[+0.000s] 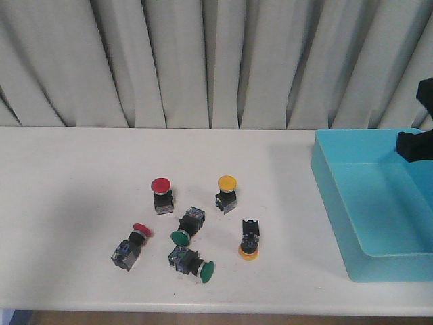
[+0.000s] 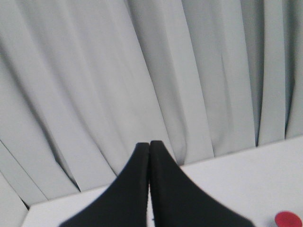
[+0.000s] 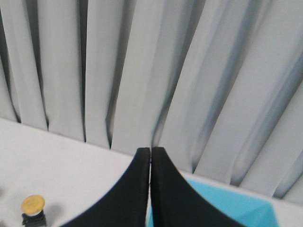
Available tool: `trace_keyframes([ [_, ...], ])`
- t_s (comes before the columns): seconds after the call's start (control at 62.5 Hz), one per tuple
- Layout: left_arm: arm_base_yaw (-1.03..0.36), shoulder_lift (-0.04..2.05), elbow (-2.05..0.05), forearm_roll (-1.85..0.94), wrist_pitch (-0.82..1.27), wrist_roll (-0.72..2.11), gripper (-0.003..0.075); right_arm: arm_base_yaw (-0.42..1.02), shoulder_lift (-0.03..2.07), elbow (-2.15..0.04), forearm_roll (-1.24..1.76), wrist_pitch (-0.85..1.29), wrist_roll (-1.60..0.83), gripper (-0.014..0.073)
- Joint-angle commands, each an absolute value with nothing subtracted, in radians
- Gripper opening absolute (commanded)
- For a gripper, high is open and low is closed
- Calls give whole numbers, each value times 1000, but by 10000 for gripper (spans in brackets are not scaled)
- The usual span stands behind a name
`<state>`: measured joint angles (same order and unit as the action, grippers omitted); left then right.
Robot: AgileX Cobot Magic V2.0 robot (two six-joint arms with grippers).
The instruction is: Pick red and yellow buttons and place in box
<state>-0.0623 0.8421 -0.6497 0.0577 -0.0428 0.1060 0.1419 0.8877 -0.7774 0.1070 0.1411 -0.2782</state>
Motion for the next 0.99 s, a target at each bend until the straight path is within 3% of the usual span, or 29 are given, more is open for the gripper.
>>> trace_keyframes([
  [0.0,-81,894,-702,46,-156,84,0,142,931,-815,149,69,-238,8],
  [0.08,-125,962,-760,46,-125,86,40,142,968,-825,150,67,-230,55],
  [0.16,-162,1029,-846,46,-30,84,121,142,1001,-852,150,101,-230,169],
  [0.336,-205,1175,-1055,46,224,85,453,142,1089,-925,142,258,-230,531],
  [0.464,-220,1233,-1099,45,240,85,620,142,1126,-916,145,285,-230,671],
  [0.56,-220,1258,-1098,45,252,85,648,142,1137,-916,145,322,-230,682],
  [0.768,-220,1318,-1113,-35,226,28,613,142,1137,-916,143,332,-232,636],
  [0.976,-220,1477,-1347,-116,416,28,590,142,1137,-916,143,341,-232,581],
])
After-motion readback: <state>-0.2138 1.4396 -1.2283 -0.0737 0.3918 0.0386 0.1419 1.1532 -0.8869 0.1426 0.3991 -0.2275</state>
